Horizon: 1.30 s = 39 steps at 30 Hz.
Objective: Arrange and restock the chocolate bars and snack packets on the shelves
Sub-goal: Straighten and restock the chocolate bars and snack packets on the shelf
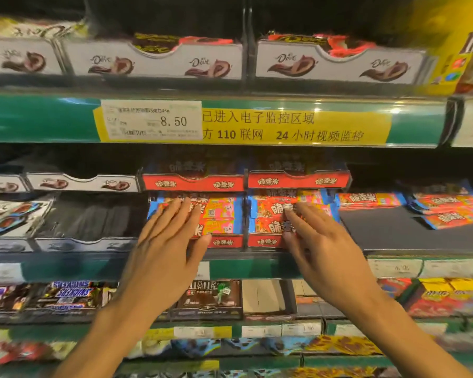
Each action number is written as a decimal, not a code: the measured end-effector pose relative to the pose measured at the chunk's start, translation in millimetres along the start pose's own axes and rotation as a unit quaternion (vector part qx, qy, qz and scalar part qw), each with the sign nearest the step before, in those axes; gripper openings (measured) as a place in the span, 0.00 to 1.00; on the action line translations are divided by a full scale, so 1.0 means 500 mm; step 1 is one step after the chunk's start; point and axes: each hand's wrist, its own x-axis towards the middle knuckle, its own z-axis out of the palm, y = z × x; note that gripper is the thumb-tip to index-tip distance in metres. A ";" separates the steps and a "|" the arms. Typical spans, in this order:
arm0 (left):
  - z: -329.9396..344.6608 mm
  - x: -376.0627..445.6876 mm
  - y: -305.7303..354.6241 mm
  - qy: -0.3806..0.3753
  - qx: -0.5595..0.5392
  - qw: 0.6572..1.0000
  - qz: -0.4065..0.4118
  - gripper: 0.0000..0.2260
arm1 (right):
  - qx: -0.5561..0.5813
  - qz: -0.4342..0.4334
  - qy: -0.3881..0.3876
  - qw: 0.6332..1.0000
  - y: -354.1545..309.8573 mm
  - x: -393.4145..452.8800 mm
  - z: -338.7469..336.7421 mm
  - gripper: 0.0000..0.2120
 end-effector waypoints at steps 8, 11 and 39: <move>-0.003 0.003 0.006 -0.055 0.001 0.998 -0.022 0.34 | -0.023 0.000 -0.074 0.997 -0.008 -0.010 -0.001 0.33; -0.004 -0.011 0.002 -0.056 -0.003 0.998 -0.019 0.34 | -0.025 -0.008 -0.087 0.996 0.001 -0.020 -0.004 0.33; -0.033 0.062 0.289 0.075 -0.089 0.993 0.029 0.14 | 0.095 -0.004 0.052 0.994 0.180 -0.017 -0.098 0.06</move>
